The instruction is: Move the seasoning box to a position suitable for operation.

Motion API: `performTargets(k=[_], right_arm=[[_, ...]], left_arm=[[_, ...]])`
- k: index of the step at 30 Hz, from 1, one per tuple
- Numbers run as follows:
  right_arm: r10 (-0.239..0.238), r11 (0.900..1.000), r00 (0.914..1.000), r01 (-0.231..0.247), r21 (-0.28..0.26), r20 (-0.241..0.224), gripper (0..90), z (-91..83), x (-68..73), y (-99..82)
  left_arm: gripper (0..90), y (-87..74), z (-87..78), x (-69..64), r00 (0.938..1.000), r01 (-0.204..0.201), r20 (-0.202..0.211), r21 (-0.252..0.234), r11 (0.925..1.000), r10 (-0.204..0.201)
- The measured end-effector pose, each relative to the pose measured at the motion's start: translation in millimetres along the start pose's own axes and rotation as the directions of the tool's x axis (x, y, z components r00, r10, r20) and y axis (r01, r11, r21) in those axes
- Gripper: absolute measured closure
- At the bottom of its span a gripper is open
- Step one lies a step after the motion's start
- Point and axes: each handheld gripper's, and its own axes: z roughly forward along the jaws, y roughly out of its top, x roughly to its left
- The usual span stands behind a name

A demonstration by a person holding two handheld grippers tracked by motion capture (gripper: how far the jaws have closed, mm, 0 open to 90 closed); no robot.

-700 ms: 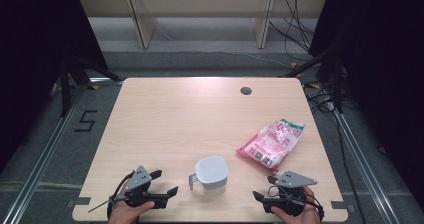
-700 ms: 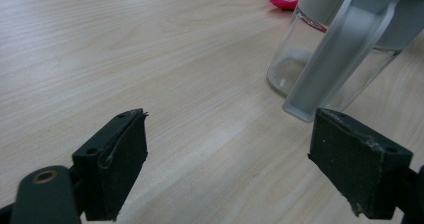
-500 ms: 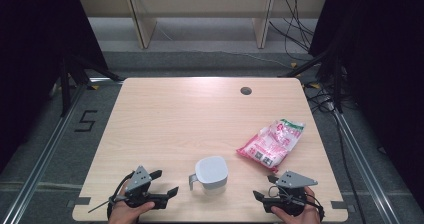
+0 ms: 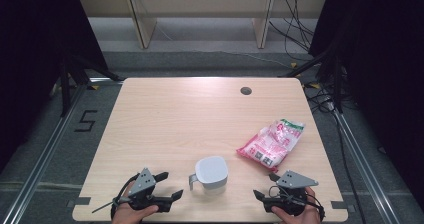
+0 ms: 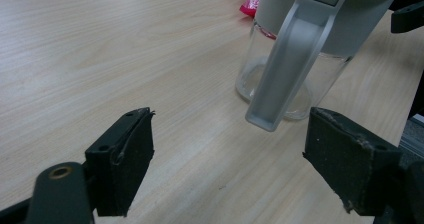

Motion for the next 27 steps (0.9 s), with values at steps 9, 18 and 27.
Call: performTargets(k=[9, 18, 27], right_arm=[[0.003, 1.0000, 1.0000, -0.002, 0.009, -0.009, 23.5, -0.1, 0.9, 0.0], [0.030, 0.9992, 0.9995, -0.030, -0.026, -0.009, 22.2, -1.1, 3.8, 0.4], [-0.007, 0.9993, 0.9997, 0.006, -0.038, -0.023, 23.4, 0.0, 1.3, 0.7]], left_arm=[[15.9, 4.1, 3.7, -6.0, 0.9996, -0.016, 0.024, -0.013, 0.9998, 0.016], [27.7, 12.8, 11.7, -17.9, 0.9938, -0.096, 0.056, -0.015, 0.9953, 0.097], [40.0, 19.7, 23.3, -23.7, 0.9873, -0.144, 0.066, -0.013, 0.9895, 0.145]])
